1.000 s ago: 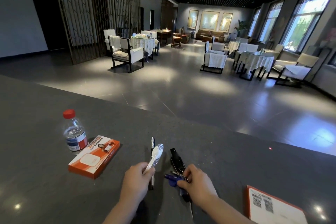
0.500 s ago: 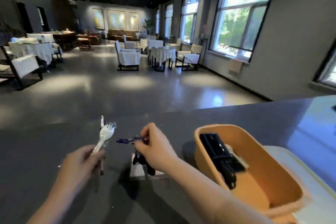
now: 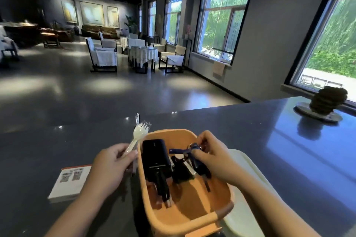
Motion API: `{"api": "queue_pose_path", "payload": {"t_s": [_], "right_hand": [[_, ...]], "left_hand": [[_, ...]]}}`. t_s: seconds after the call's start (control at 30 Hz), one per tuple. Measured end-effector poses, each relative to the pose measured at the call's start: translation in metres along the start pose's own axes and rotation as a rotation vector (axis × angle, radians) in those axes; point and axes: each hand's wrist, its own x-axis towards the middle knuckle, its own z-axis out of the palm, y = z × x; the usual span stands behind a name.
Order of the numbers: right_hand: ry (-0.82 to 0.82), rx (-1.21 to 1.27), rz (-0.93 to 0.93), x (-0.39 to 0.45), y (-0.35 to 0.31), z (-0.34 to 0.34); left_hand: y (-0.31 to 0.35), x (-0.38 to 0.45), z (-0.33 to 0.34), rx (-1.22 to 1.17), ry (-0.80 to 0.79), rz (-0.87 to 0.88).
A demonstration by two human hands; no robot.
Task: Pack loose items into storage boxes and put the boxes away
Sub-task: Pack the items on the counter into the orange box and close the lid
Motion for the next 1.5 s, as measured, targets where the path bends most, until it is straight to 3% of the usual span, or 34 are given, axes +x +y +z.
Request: {"api": "queue_pose_path", "payload": {"t_s": [0.33,0.53,0.7,0.87,0.97,1.1,1.2,1.5], "right_hand": [[-0.277,-0.327,0.021,0.016,0.043,0.004],[-0.208,-0.584,-0.072,0.047,0.059,0.021],[-0.278,-0.801,-0.141,0.061,0.075,0.043],[-0.24,-0.719,-0.149,0.064,0.081,0.047],[-0.118,-0.57,-0.165,0.06,0.076,0.037],[0.123,-0.38,-0.129,0.054,0.073,0.014],[0.183,-0.308,-0.109,0.048,0.074,0.007],[0.209,-0.271,-0.096,0.037,0.074,0.002]], "left_hand": [[0.023,-0.001,0.041,-0.06,0.025,-0.052],[0.026,0.003,0.047,-0.027,0.046,-0.06],[0.03,0.008,0.051,0.038,0.03,-0.048],[0.037,0.024,0.067,0.128,-0.192,-0.131],[0.038,0.039,0.083,0.286,-0.344,-0.171],[0.04,0.068,0.1,0.602,-0.353,-0.128],[0.048,0.084,0.117,0.78,-0.354,-0.126],[0.042,0.084,0.164,0.771,-0.48,-0.257]]}}
